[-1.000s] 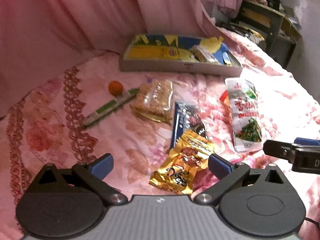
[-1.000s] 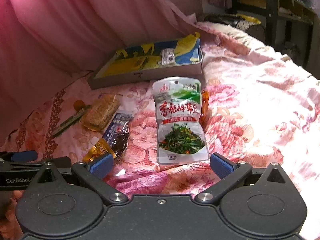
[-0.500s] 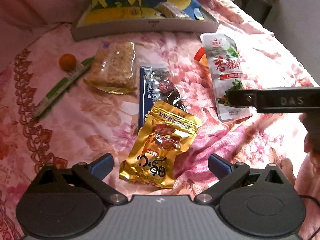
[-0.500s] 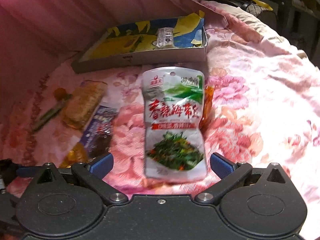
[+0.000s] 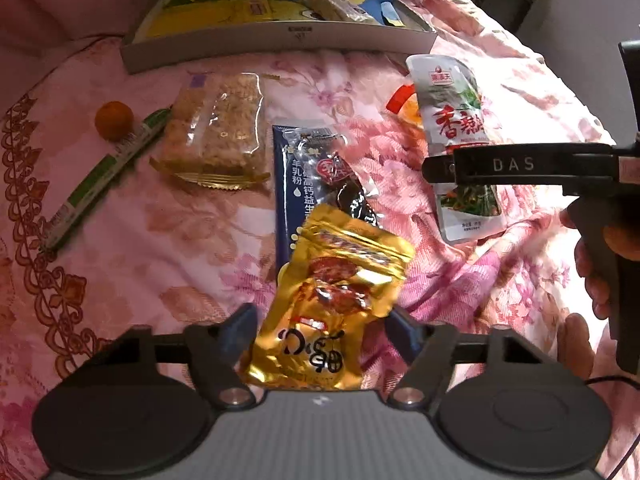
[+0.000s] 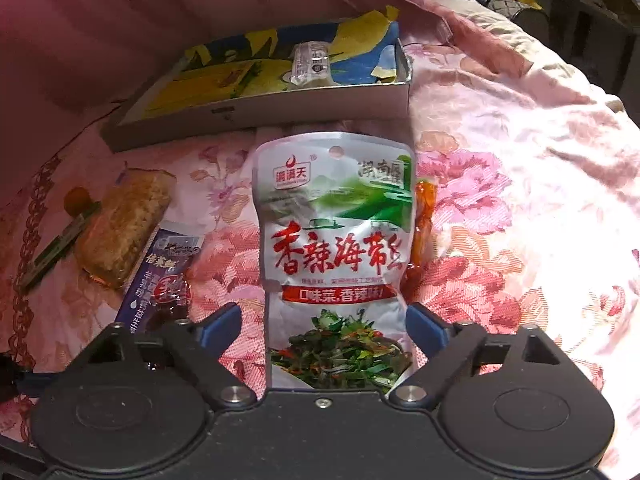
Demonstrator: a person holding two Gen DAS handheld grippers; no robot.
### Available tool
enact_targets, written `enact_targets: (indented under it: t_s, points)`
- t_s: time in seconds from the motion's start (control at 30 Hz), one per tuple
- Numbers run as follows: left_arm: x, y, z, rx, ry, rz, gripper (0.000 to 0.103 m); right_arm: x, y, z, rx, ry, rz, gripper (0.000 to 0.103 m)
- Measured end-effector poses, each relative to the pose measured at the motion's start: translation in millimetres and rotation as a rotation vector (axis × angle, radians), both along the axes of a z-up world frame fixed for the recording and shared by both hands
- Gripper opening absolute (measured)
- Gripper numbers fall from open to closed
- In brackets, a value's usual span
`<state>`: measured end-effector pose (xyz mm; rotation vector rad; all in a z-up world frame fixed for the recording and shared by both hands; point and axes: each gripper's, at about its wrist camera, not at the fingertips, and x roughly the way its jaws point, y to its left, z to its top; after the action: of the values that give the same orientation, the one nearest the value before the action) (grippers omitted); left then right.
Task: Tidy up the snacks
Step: 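Grasp the gold jerky pouch with the left tool while the right tool grasps the seaweed pouch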
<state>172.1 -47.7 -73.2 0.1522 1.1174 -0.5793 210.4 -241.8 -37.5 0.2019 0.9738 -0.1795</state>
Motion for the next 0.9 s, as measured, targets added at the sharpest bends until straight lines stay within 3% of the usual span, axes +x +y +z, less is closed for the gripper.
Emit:
enact_targets:
  t_s: [0.1,0.43,0.7,0.9]
  points:
    - [0.1,2.3,1.7,-0.022,0.012,0.009,0.056,-4.1,-2.4,0.5,0.006,-0.002,-0.025,0.074]
    - [-3.3,5.5,8.7,-0.075,0.016,0.045,0.055,-30.0,9.3,3.2,0.028,-0.006,-0.004,0.062]
    - [-5.2,7.4,12.0,-0.109,-0.003,0.075,0.054,-36.1,23.6,5.0,0.012,-0.018,0.056,0.044]
    - [-7.1,8.8,16.9,-0.147,-0.038,0.095,0.054,-39.3,24.1,8.1,0.041,-0.04,0.063,0.04]
